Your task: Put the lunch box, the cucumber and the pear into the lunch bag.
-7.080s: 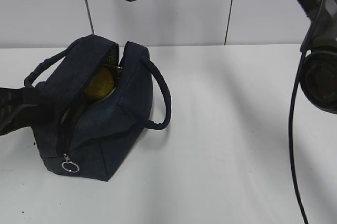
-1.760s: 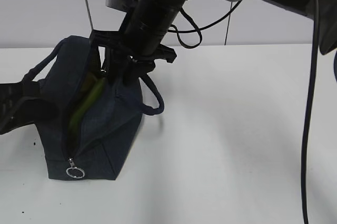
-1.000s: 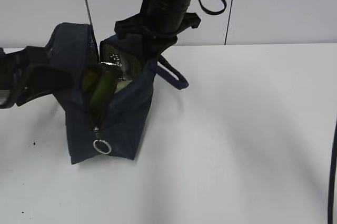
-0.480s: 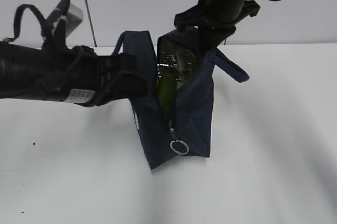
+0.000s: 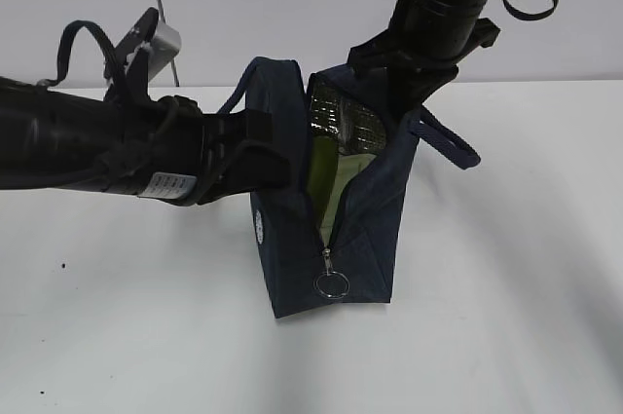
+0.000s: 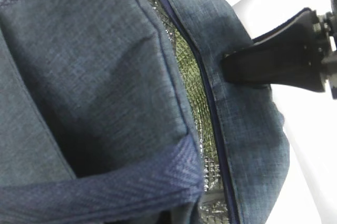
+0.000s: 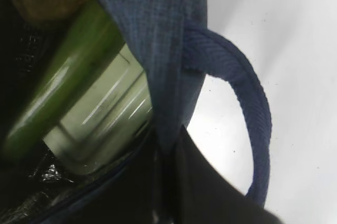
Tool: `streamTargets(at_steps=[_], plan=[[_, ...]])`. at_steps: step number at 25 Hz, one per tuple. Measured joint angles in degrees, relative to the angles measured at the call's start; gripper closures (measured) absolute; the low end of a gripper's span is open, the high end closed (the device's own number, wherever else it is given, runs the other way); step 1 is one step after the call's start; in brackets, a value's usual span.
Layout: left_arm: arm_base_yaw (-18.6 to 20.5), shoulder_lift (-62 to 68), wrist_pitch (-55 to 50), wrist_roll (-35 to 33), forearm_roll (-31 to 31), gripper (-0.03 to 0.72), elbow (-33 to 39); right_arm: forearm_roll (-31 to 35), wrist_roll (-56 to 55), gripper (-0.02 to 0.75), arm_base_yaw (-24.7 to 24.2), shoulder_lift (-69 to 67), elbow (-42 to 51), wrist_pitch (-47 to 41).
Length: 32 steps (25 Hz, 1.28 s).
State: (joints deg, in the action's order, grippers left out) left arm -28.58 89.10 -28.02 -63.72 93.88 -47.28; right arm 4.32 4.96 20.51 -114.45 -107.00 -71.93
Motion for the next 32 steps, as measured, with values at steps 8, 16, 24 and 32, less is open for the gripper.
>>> streamTargets(at_steps=[8, 16, 24, 32], plan=[[0.0, 0.0, 0.0, 0.0, 0.17, 0.707, 0.0, -2.98, 1.35, 0.732, 0.0, 0.0, 0.02, 0.0], [0.0, 0.0, 0.0, 0.0, 0.17, 0.707, 0.0, 1.43, 2.69, 0.704, 0.0, 0.0, 0.02, 0.1], [0.0, 0.0, 0.11, 0.0, -0.49, 0.706, 0.0, 8.67, 5.65, 0.267, -0.13, 0.09, 0.02, 0.35], [0.0, 0.0, -0.26, 0.0, -3.01, 0.671, 0.0, 9.36, 5.65, 0.182, -0.13, 0.33, 0.02, 0.45]])
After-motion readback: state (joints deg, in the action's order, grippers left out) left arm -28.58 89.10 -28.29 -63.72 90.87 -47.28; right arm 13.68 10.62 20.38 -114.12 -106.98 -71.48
